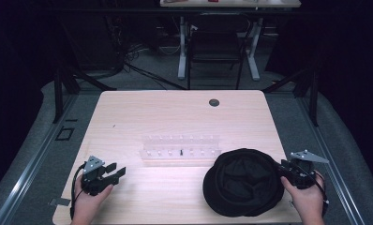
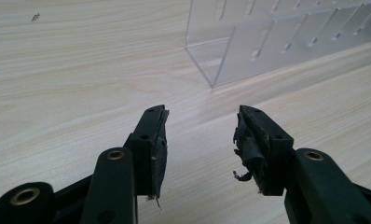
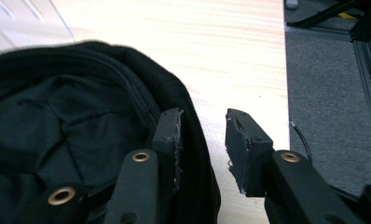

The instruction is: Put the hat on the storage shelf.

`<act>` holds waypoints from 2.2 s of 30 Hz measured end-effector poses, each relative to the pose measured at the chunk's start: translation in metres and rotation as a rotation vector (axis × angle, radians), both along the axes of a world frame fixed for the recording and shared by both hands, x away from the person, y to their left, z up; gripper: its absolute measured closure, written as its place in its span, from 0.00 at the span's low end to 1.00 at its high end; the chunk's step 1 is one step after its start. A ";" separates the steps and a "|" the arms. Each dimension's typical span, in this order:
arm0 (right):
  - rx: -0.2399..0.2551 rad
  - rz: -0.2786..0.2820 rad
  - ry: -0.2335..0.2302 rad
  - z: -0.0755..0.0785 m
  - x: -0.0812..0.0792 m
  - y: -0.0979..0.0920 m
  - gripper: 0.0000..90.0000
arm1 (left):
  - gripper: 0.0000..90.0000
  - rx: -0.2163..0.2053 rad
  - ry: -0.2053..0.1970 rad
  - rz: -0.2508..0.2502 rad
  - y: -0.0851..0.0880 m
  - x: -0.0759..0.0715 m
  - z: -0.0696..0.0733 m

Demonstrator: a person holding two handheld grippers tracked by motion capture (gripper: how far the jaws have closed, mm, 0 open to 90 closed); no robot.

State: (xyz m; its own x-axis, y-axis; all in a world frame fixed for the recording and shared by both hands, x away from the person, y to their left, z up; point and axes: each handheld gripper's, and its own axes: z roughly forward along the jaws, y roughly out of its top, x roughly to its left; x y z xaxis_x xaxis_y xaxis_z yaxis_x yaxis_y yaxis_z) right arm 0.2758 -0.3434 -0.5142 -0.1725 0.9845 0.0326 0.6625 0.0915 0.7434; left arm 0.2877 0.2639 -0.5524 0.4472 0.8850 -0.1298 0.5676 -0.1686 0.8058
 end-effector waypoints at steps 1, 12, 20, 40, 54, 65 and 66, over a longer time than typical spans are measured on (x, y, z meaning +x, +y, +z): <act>-0.015 0.012 0.017 0.000 0.003 0.001 0.74 | 0.58 -0.002 -0.001 0.002 0.000 0.000 0.000; 0.060 -0.003 0.129 -0.003 -0.002 -0.004 0.95 | 0.58 0.005 0.001 0.001 0.000 0.001 -0.001; 0.122 -0.052 0.149 -0.004 -0.018 -0.002 0.96 | 0.58 0.007 -0.006 0.001 -0.002 0.001 0.000; 0.220 0.004 0.196 -0.005 -0.045 0.033 0.91 | 0.58 0.001 -0.012 0.005 -0.001 0.000 0.001; 0.175 0.050 0.361 0.009 -0.016 0.027 0.83 | 0.58 -0.005 -0.010 0.009 -0.001 0.000 0.001; 0.114 0.106 0.539 0.014 0.008 0.031 0.85 | 0.57 -0.005 -0.010 0.006 -0.001 0.000 0.001; 0.114 0.106 0.539 0.014 0.008 0.031 0.85 | 0.57 -0.005 -0.009 0.006 -0.001 0.000 0.001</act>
